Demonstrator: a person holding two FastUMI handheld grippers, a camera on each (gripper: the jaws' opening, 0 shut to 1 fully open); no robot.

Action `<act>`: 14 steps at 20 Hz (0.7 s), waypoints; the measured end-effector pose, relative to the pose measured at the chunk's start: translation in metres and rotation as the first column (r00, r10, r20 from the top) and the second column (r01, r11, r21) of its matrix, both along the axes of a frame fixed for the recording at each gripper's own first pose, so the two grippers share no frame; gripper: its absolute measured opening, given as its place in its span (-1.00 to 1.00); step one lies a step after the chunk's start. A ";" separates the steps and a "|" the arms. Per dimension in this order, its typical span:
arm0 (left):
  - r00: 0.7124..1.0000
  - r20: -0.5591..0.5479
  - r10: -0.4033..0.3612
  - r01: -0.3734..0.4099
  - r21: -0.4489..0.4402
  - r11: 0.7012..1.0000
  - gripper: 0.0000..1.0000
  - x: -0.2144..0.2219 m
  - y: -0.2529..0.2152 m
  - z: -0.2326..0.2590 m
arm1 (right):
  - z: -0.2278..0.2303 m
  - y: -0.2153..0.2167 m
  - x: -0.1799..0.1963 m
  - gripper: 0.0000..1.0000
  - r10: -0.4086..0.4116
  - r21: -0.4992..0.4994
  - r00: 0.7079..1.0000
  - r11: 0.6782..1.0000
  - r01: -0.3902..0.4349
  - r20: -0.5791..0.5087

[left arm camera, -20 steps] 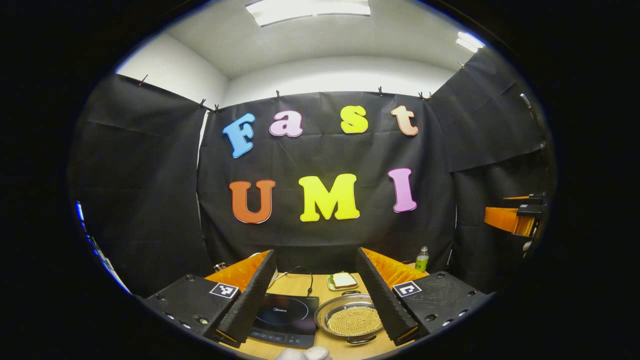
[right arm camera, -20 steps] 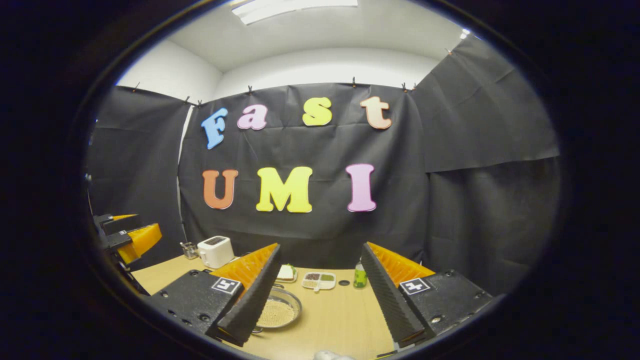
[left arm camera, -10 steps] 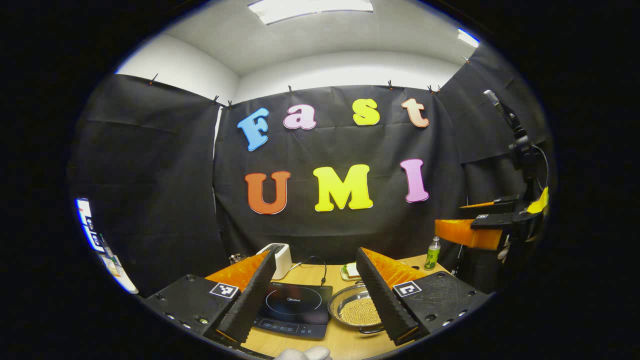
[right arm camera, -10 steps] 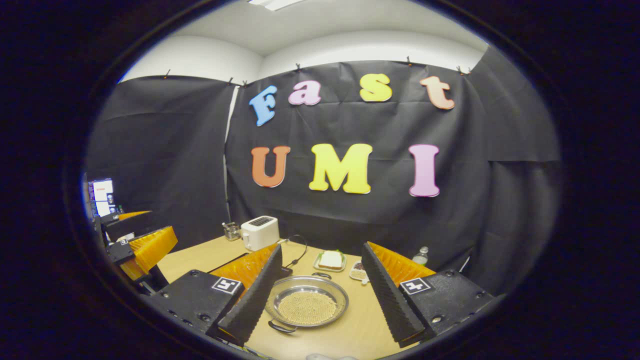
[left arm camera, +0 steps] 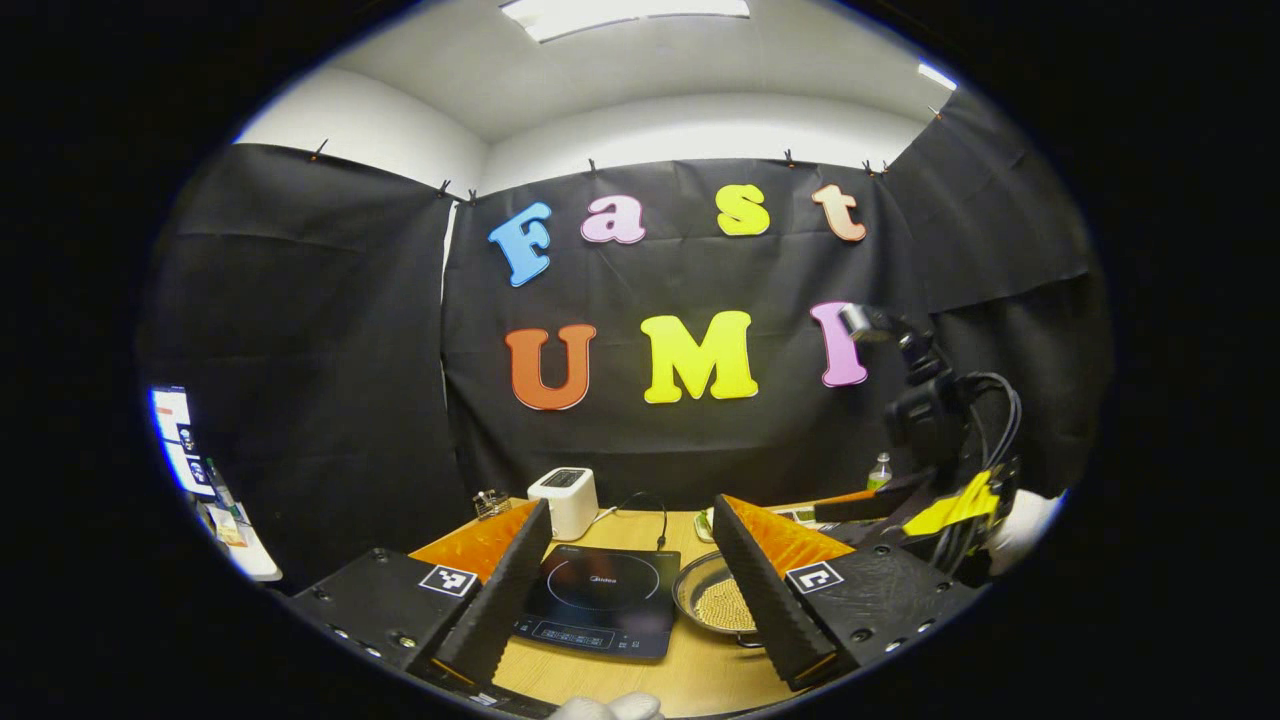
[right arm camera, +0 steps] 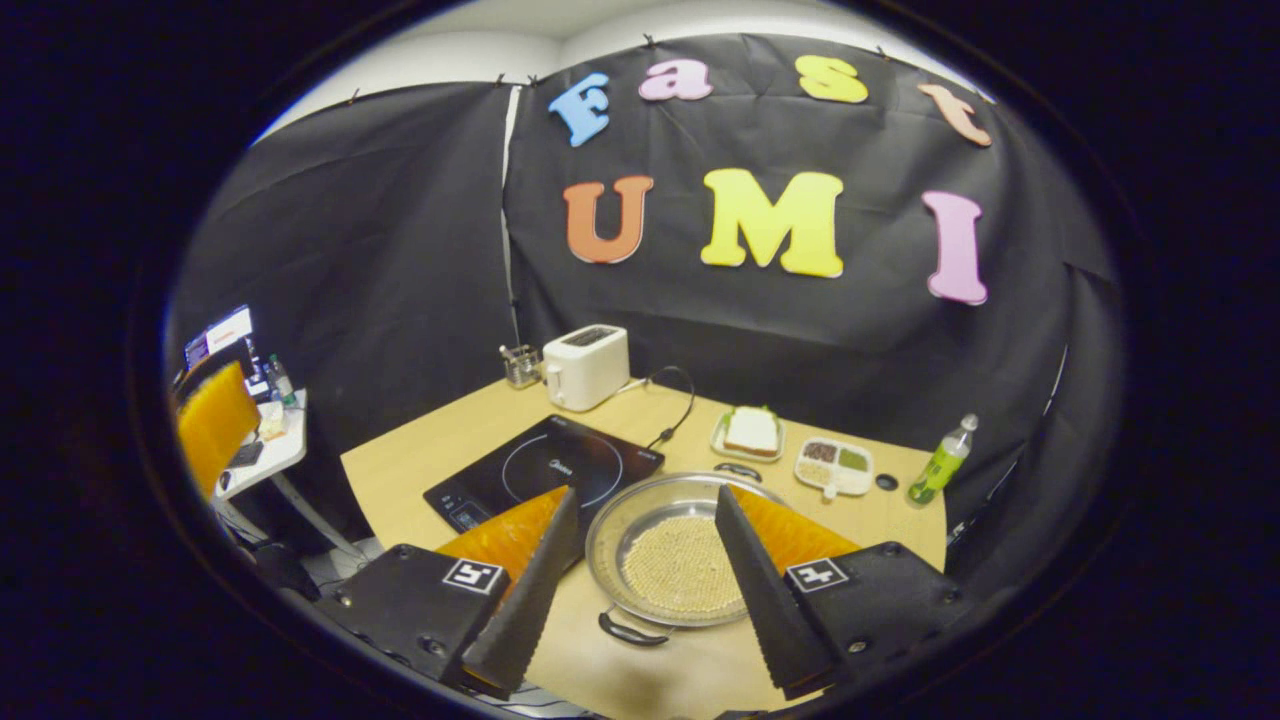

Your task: First push the handle of the pot to place it horizontally, then grasp the pot with both hands and set it on the induction cooktop.

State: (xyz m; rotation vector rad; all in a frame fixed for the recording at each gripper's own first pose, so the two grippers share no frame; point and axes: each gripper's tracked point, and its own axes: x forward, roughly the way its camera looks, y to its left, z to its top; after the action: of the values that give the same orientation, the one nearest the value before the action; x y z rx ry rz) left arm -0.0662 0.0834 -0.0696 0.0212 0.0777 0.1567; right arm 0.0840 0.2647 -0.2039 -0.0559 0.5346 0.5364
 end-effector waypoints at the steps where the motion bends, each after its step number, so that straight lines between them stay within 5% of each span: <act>1: 1.000 0.003 0.002 -0.002 0.000 1.000 0.92 -0.001 0.001 -0.001 | -0.015 0.008 -0.002 0.67 0.015 0.002 0.999 1.000 -0.015 -0.045; 7: 0.999 -0.026 0.038 -0.038 0.004 0.999 0.92 -0.007 0.010 -0.018 | -0.097 0.033 -0.010 -0.17 0.054 -0.010 0.961 0.998 -0.058 -0.271; 13: 0.995 -0.049 0.084 -0.084 -0.009 0.996 0.93 -0.014 0.025 -0.033 | -0.152 0.037 -0.017 -0.80 0.051 -0.051 0.918 0.996 -0.077 -0.393; 14: 0.995 -0.050 0.091 -0.091 -0.009 0.996 0.93 -0.015 0.027 -0.034 | -0.160 0.035 -0.017 -0.72 0.039 -0.062 0.912 0.996 -0.070 -0.409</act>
State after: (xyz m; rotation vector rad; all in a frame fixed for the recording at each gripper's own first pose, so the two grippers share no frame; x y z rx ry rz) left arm -0.0814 0.1108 -0.1036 0.0102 0.1291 0.2471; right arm 0.0666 0.2996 -0.3635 -0.0303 0.9649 0.5861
